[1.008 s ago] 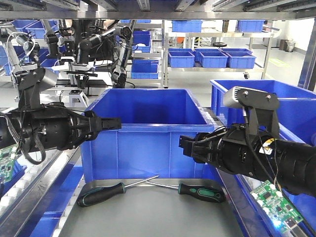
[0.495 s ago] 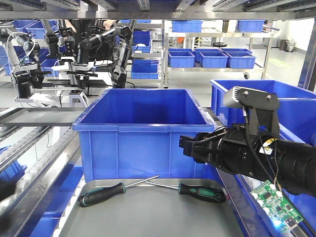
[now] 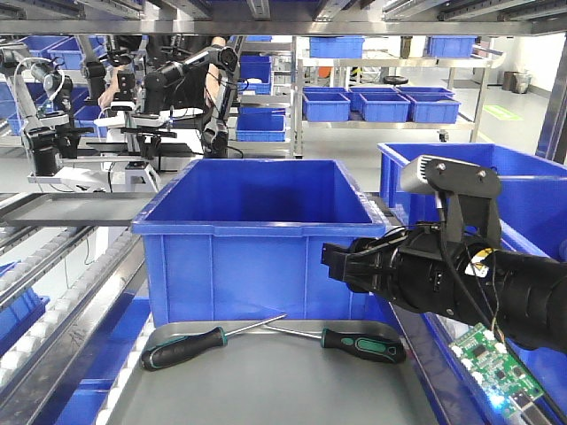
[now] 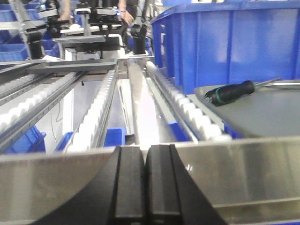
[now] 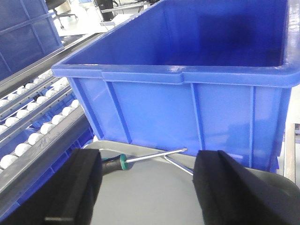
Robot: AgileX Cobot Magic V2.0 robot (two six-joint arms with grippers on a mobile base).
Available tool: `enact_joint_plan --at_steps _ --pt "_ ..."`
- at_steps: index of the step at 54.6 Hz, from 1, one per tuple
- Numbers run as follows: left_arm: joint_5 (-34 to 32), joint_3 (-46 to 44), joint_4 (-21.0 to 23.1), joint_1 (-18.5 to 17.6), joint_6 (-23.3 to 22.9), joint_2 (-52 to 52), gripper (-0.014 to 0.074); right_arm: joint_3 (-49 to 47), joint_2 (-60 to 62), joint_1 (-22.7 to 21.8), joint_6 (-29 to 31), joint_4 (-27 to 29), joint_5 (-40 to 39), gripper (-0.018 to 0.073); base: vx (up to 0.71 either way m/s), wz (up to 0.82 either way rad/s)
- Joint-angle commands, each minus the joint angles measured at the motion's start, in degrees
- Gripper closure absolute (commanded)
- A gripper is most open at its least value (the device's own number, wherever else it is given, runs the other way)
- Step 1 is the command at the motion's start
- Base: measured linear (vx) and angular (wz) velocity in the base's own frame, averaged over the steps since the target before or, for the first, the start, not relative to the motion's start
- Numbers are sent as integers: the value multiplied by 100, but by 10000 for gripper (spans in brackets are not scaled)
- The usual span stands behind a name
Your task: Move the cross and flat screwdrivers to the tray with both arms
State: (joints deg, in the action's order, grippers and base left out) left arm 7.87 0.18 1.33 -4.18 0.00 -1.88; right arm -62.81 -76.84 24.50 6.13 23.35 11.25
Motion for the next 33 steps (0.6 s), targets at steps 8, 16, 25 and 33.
enact_joint_plan --at_steps 8,16,25,33 --pt "-233 -7 2 15 -117 328 603 -179 183 -10 22 10 -396 53 0 0" --pt "-233 -7 2 15 -117 329 603 -179 183 -10 22 10 -387 53 0 0" --pt "-233 -7 2 15 -117 329 603 -179 183 -10 22 10 -387 53 0 0" --pt "-233 -7 2 15 -117 329 603 -179 183 -10 22 10 -387 53 0 0"
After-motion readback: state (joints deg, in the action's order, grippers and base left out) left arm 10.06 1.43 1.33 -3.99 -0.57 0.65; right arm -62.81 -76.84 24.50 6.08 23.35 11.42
